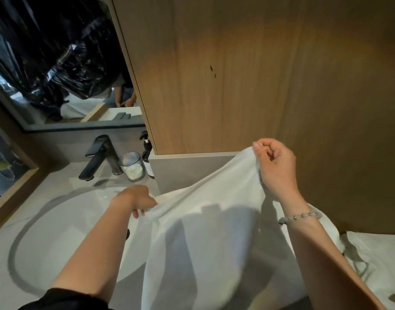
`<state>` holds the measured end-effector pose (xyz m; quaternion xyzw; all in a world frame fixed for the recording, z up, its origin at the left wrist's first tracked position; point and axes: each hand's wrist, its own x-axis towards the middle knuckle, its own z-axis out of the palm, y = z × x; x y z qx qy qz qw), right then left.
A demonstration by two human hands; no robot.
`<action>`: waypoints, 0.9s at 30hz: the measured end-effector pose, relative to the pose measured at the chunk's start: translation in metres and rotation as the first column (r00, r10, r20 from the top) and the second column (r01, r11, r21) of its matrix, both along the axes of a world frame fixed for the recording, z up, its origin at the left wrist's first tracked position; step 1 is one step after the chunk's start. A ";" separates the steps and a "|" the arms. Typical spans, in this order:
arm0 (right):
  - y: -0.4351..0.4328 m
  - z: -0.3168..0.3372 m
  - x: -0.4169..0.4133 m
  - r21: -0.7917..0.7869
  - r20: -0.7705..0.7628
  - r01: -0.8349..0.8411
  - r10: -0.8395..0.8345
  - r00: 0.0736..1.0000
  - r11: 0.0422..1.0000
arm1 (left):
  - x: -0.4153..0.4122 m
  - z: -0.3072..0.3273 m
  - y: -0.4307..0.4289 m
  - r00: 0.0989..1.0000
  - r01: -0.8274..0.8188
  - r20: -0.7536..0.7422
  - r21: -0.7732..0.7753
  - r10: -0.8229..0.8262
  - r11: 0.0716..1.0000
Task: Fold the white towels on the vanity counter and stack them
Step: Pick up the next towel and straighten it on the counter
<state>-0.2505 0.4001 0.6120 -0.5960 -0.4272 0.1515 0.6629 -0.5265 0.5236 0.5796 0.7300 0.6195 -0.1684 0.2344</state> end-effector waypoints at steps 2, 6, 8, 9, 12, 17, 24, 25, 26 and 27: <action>-0.002 0.005 -0.001 0.038 0.004 -0.007 0.006 1.000 0.999 | 0.002 0.002 -0.004 0.997 0.074 -0.002 0.054 -0.074 0.996; -0.009 0.010 0.005 0.089 -0.008 0.015 -0.014 1.000 0.996 | 0.001 0.002 -0.010 0.964 0.079 0.256 -0.003 -0.075 0.997; -0.012 0.011 0.014 0.081 -0.012 0.045 -0.044 0.999 0.996 | 0.003 0.009 -0.016 0.928 0.063 0.369 -0.008 -0.056 0.998; -0.014 0.011 0.021 0.072 -0.019 0.067 -0.066 0.998 0.995 | 0.002 0.014 -0.020 0.903 0.040 0.427 0.007 -0.039 0.999; -0.018 0.014 0.040 0.057 -0.052 0.129 -0.126 0.991 0.990 | -0.004 0.037 -0.025 0.821 -0.036 0.570 0.021 0.018 0.999; -0.017 0.040 0.071 0.050 -0.107 0.266 -0.259 0.960 0.963 | -0.023 0.090 -0.031 0.807 0.008 0.584 0.136 -0.087 0.991; -0.017 0.107 0.083 0.052 0.099 0.280 -0.284 0.954 0.959 | -0.022 0.172 -0.037 0.817 0.016 0.485 0.523 -0.313 0.852; -0.017 0.117 0.083 0.060 0.129 0.292 -0.297 0.946 0.955 | -0.021 0.184 -0.040 0.801 -0.028 0.506 0.567 -0.321 0.823; -0.017 0.127 0.083 0.069 0.155 0.305 -0.312 0.937 0.950 | -0.019 0.196 -0.042 0.777 -0.085 0.538 0.605 -0.327 0.792; -0.016 0.136 0.083 0.080 0.184 0.322 -0.331 0.925 0.943 | -0.018 0.208 -0.044 0.754 -0.149 0.565 0.643 -0.334 0.752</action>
